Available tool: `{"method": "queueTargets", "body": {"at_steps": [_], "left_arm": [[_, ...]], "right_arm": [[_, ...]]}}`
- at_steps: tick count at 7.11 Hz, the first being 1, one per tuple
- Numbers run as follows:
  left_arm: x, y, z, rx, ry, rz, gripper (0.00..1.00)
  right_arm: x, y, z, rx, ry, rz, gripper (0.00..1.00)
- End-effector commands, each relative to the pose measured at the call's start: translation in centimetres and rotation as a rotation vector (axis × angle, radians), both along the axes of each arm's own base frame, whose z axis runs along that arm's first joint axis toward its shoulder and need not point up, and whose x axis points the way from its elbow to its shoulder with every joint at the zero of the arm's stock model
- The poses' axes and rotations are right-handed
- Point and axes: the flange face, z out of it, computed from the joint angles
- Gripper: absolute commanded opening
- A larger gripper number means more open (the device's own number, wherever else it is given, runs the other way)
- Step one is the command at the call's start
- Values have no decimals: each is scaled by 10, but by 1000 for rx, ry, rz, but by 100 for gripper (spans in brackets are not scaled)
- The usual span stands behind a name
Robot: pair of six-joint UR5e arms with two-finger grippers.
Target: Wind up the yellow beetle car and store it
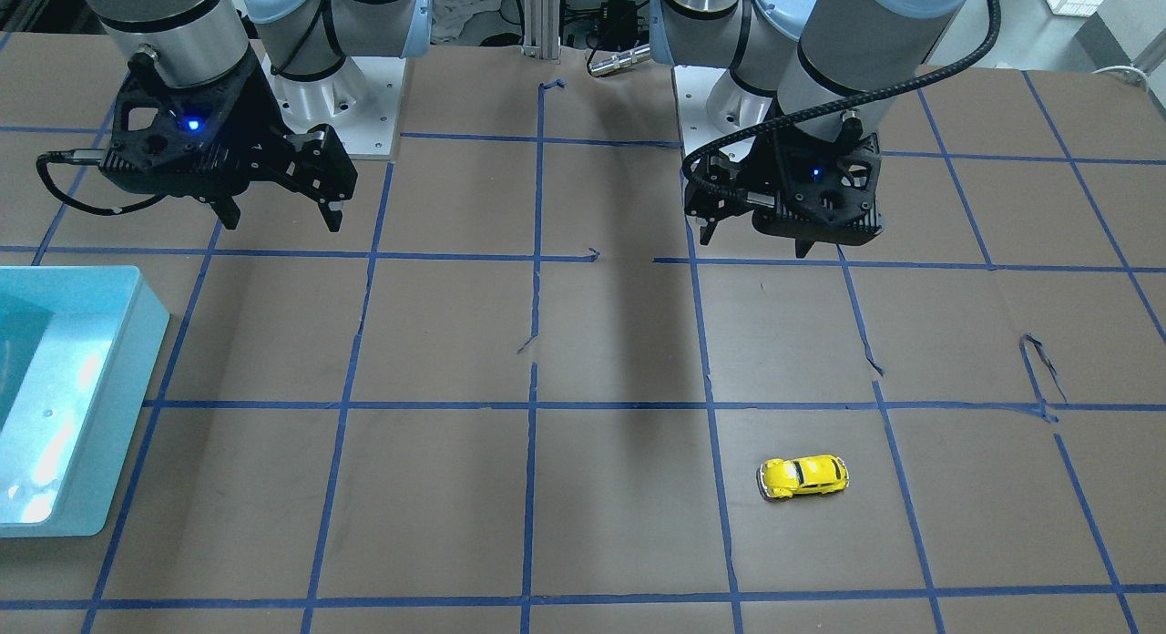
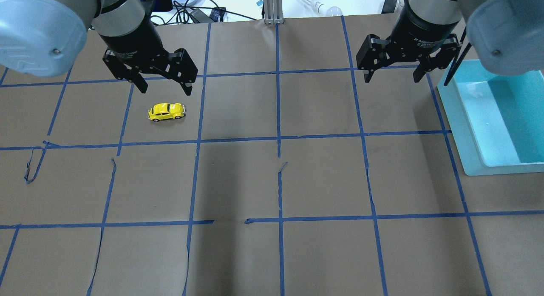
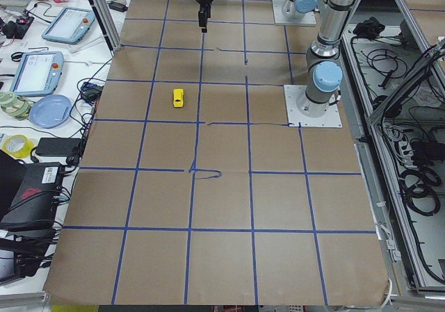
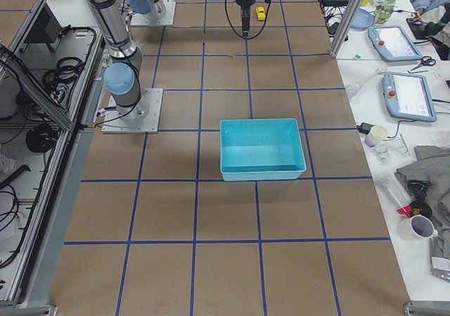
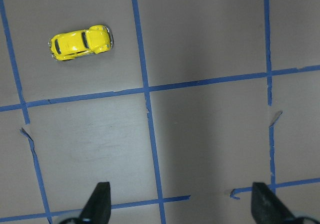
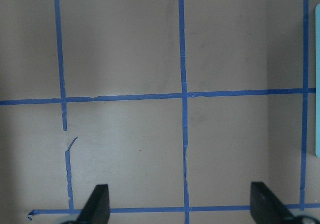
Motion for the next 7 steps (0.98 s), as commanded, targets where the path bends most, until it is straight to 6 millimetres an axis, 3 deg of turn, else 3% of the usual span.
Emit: {"method": "queueTargets", "body": {"at_steps": [1, 7], "left_arm": [[0, 2, -6, 11, -4, 0, 100], [4, 8, -12, 25, -2, 9, 100]], "right_arm": [[0, 0, -1, 1, 1, -1, 100], [0, 0, -1, 1, -1, 1, 100]]}}
